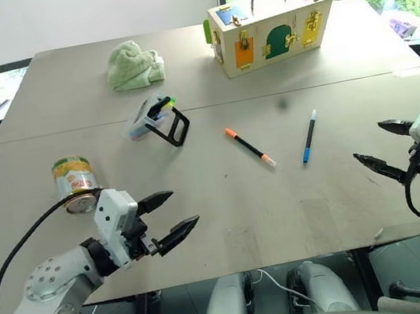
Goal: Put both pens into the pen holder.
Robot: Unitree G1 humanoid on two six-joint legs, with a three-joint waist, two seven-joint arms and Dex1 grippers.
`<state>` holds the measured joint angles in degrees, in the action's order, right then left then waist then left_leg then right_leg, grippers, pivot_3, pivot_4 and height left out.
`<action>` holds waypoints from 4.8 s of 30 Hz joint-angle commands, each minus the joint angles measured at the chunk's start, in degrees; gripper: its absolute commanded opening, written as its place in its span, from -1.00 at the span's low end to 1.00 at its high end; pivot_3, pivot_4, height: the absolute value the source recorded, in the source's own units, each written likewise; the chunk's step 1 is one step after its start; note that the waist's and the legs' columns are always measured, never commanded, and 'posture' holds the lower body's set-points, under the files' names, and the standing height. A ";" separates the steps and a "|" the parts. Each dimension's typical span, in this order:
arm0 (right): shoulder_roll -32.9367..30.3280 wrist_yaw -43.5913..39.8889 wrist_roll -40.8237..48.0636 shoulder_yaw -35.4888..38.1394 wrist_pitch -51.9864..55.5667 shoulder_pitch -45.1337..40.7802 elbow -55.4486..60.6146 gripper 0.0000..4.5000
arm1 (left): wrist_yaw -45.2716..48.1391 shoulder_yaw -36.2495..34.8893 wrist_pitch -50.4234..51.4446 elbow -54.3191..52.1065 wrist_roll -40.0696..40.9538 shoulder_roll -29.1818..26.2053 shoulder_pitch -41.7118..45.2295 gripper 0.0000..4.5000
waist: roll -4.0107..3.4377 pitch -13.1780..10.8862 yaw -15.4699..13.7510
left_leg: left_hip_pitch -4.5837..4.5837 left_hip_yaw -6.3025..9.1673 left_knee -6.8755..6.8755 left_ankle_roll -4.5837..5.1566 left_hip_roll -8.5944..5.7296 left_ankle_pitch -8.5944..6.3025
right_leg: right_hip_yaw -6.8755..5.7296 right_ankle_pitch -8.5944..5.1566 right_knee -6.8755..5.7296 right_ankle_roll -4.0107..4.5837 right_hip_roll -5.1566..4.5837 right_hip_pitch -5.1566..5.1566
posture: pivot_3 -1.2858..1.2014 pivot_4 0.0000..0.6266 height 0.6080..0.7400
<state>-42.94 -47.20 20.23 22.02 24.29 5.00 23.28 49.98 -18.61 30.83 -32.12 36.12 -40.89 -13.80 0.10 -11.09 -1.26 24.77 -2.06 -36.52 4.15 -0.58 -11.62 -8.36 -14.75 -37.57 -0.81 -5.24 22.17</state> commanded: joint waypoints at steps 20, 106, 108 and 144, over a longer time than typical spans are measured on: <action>18.14 35.09 -3.80 -23.34 66.31 -47.07 -17.68 0.88 | -1.54 6.17 -0.37 -12.76 3.61 -4.44 10.99 0.99 | 0.00 -0.01 0.20 | 0.07 -0.57 0.06 0.00 -0.03 0.33 | 0.37 0.17 -0.16 0.31 0.13 0.23 | 0.03 -0.52 1.00; 8.81 14.13 5.68 -34.75 23.98 -38.20 8.36 1.00 | -17.58 5.65 13.97 0.88 -10.53 4.11 36.37 0.99 | 0.60 -0.11 0.34 | 0.03 -0.84 -0.07 -0.02 0.17 0.35 | 0.74 0.21 -0.39 0.31 0.23 0.40 | 0.03 -0.52 1.00; 13.27 17.86 2.72 -39.35 28.77 -41.84 2.88 1.00 | -9.68 -1.24 18.10 -2.55 -1.69 -0.01 28.99 0.99 | 0.59 -0.11 1.13 | -0.03 -0.88 -0.07 -0.04 0.21 0.36 | 0.77 0.20 -0.44 0.31 0.25 0.41 | 0.03 -0.52 1.00; 16.74 5.51 9.79 -34.02 28.39 -41.54 6.66 -0.98 | -54.61 3.17 23.92 7.70 49.44 15.88 32.39 1.00 | 0.64 0.02 0.19 | -0.06 -0.76 -0.31 -0.02 0.11 0.36 | 0.73 0.33 -0.51 0.22 0.27 0.24 | 0.03 -0.52 1.00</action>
<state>-26.08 -40.94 29.56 -12.52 54.55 -35.37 29.23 -3.02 -17.21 56.68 -25.45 85.81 -25.77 16.57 0.74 -11.07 -1.07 24.71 -2.81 -36.86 4.13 -0.46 -11.25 -7.64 -14.42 -38.08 -0.61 -4.97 22.39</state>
